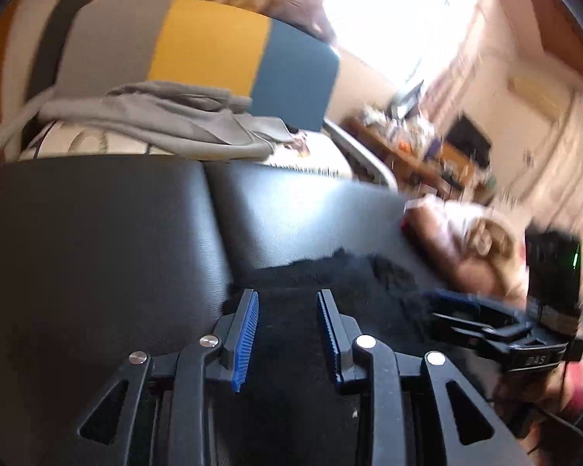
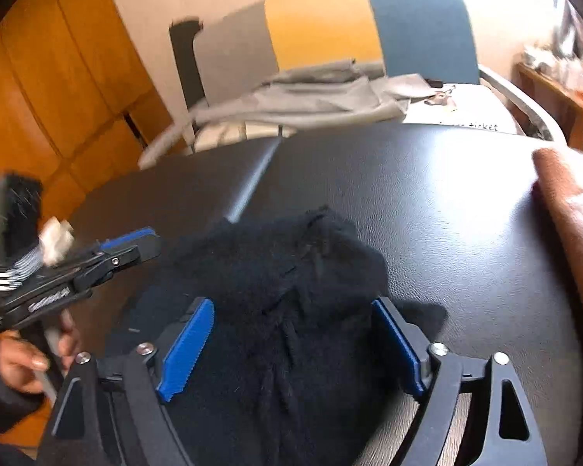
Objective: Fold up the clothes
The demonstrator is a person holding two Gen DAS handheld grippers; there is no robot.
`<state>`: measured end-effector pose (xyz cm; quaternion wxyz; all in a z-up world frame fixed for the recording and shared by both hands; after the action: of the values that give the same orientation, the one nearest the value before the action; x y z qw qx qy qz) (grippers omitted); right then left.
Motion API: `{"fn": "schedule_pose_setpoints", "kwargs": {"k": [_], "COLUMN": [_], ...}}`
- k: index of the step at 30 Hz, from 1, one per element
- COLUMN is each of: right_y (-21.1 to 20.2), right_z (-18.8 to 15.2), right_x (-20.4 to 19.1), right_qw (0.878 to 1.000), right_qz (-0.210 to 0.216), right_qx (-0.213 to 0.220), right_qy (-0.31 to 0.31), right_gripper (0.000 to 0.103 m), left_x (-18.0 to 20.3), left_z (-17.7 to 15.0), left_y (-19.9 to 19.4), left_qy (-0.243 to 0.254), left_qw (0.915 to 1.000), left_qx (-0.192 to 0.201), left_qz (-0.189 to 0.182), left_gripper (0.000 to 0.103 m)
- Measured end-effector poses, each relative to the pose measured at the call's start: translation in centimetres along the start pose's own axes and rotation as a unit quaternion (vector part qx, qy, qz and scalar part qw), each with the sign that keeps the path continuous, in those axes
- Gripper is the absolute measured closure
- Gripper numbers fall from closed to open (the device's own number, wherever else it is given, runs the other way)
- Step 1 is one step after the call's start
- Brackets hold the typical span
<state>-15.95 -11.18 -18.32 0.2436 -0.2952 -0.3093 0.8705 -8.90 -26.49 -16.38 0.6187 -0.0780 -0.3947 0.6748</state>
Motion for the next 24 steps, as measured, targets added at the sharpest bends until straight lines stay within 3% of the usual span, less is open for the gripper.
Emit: {"fn": "schedule_pose_setpoints", "kwargs": {"k": [3, 8, 10, 13, 16, 24], "right_y": [-2.3, -3.9, -4.0, -3.8, -2.7, 0.9], "right_z": [-1.2, -6.6, -8.5, -9.5, -8.8, -7.1], "right_x": [0.5, 3.1, 3.4, 3.2, 2.6, -0.2], "right_qw": [0.997, 0.975, 0.966, 0.961, 0.959, 0.967], "right_qz": [0.052, 0.117, 0.139, 0.157, 0.170, 0.181], "right_qx": [0.001, -0.032, -0.041, -0.038, -0.043, -0.071], "right_qy": [0.062, 0.184, 0.214, 0.223, 0.221, 0.166], "right_gripper": [0.000, 0.000, 0.000, 0.000, 0.000, 0.000], "left_x": [-2.2, -4.0, -3.8, -3.2, -2.8, -0.4], "left_z": [-1.4, -5.0, -6.4, -7.7, -7.5, -6.9], "left_y": [-0.9, -1.3, -1.3, -0.5, 0.0, 1.8], "left_qy": [-0.045, -0.096, -0.106, -0.124, -0.122, -0.068], "left_qw": [0.9982, 0.9873, 0.9806, 0.9669, 0.9622, 0.9666], "left_qx": [-0.023, -0.074, -0.093, -0.125, -0.130, -0.149], "left_qz": [-0.031, -0.102, -0.136, -0.185, -0.206, -0.197], "left_gripper": [0.067, 0.061, 0.052, 0.042, 0.040, 0.037]}}
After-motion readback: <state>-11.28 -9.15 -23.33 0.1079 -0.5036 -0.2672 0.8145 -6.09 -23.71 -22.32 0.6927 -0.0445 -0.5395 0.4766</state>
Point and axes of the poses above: each gripper's, at about its wrist camera, not at the fingertips, and y roughly the way its jaws point, x to its right, z to its top, the point moved 7 cm from there along y, roughly the way its jaws point, and after that the axes turned 4 degrees about z, right-handed, at the moved point
